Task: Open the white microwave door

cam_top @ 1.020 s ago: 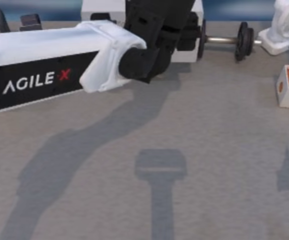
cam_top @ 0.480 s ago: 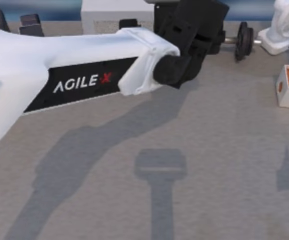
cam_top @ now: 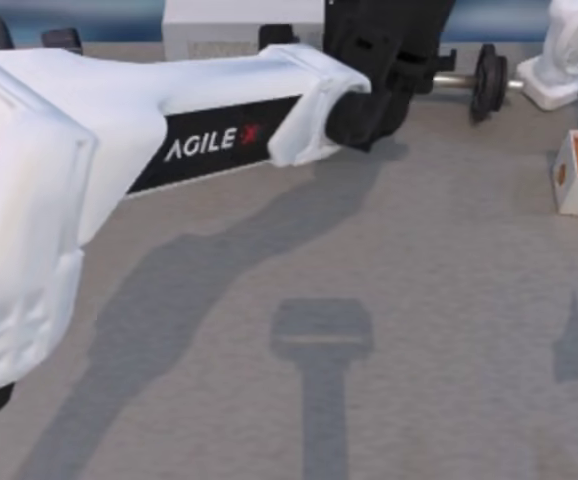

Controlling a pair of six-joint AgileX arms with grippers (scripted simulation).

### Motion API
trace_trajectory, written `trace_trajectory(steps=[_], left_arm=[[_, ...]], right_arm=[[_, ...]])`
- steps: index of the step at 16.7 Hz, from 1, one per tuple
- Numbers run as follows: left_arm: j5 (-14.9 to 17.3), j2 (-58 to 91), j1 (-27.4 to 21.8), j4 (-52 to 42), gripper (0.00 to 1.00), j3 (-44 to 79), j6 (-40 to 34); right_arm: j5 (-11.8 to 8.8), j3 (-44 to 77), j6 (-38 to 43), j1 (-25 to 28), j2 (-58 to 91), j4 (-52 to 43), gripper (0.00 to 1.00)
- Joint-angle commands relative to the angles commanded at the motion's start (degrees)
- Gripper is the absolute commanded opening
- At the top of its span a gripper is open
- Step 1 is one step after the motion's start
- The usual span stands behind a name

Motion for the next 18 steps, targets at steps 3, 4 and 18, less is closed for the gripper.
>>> trace_trajectory(steps=[3,4,18], left_arm=[[1.0,2.3,1.1,0.5,1.00,2.3,0.7],[1.0,2.3,1.1,0.5,1.00,2.3,0.7],[1.0,2.3,1.1,0.5,0.10,2.3,0.7]], right_arm=[[0.0,0.0,0.0,0.0,0.0,0.0,1.00],[0.0,0.0,0.0,0.0,0.0,0.0,1.00],[0.0,0.0,0.0,0.0,0.0,0.0,1.00]])
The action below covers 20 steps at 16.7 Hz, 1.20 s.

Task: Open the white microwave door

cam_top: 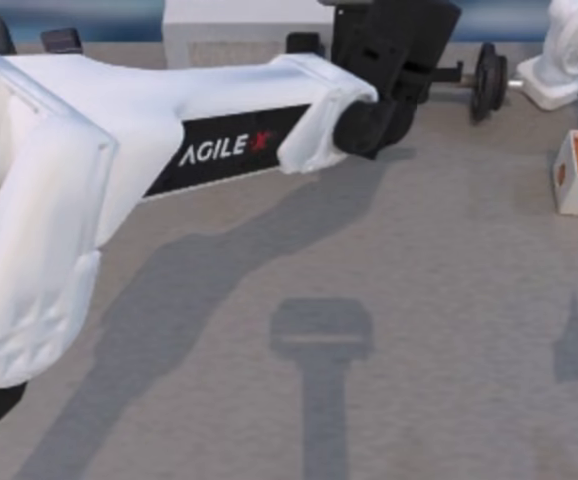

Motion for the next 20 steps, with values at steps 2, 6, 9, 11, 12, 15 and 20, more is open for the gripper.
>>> trace_trajectory(steps=[2,6,9,11,12,15,20], left_arm=[[0.0,0.0,0.0,0.0,0.00,0.0,0.0],[0.0,0.0,0.0,0.0,0.00,0.0,0.0],[0.0,0.0,0.0,0.0,0.00,0.0,0.0],[-0.2,-1.6,-3.2,-0.4,0.00,-2.8,0.1],[-0.4,-2.0,-3.1,-0.1,0.00,-3.5,-0.1],[-1.4,-4.0,-2.3,1.6,0.00,-6.6,-1.0],[-1.8,-4.7,-2.0,2.3,0.00,-7.8,-1.3]], right_arm=[[0.0,0.0,0.0,0.0,0.0,0.0,1.00],[0.0,0.0,0.0,0.0,0.0,0.0,1.00],[0.0,0.0,0.0,0.0,0.0,0.0,1.00],[0.0,0.0,0.0,0.0,0.0,0.0,1.00],[0.0,0.0,0.0,0.0,0.0,0.0,1.00],[0.0,0.0,0.0,0.0,0.0,0.0,1.00],[0.0,0.0,0.0,0.0,0.0,0.0,1.00]])
